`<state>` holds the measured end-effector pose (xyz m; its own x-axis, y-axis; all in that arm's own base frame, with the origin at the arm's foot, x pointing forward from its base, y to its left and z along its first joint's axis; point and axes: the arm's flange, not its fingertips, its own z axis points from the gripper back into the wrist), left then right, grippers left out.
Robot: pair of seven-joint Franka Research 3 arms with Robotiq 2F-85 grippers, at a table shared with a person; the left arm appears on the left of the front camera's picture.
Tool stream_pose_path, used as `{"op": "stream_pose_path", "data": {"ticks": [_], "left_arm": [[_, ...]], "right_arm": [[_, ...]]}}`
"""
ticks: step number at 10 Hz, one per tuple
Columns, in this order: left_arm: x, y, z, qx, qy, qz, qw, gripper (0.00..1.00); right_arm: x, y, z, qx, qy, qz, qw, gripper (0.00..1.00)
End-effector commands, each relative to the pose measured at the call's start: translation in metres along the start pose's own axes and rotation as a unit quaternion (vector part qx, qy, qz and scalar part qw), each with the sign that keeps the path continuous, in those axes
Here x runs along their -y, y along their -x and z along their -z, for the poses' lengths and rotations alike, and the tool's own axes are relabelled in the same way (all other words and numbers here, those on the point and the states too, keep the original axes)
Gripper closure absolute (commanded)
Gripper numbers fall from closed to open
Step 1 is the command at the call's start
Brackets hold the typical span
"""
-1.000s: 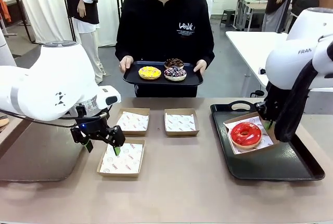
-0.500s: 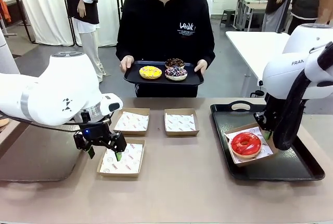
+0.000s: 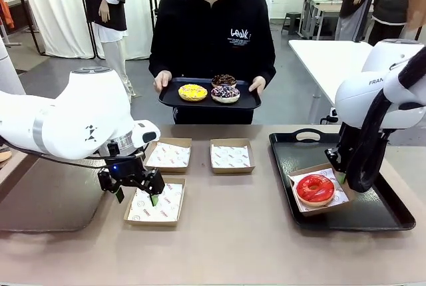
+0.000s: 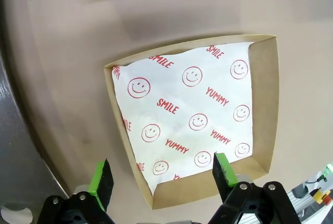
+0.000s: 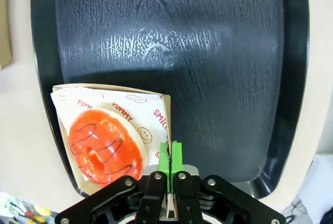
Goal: Individually package the donuts and arrange them on the tray.
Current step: Place the picked Paper togo box on the Handle tray while simultaneously picking up another Paper togo box from the table with the other hand.
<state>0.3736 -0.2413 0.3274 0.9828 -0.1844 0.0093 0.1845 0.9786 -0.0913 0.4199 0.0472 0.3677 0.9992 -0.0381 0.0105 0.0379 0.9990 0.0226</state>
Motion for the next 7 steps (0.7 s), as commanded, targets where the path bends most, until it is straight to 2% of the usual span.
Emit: {"op": "stream_pose_path", "data": {"ticks": [1,4,7], "left_arm": [[0.0080,-0.0068,0.0071,0.003,-0.022,-0.014,1.000,0.00],[0.0077,-0.0093,0.0140,0.038,-0.072,-0.040,0.996,0.00],[0.0066,-0.0102,0.0134,0.058,-0.075,-0.055,0.994,0.00]], "right_arm": [[0.0022,-0.0058,-0.0042,-0.006,-0.015,-0.002,1.000,0.99],[0.0027,-0.0063,-0.0032,-0.005,-0.020,-0.007,1.000,0.99],[0.0034,-0.0069,-0.0037,-0.006,-0.020,-0.008,1.000,0.99]]}}
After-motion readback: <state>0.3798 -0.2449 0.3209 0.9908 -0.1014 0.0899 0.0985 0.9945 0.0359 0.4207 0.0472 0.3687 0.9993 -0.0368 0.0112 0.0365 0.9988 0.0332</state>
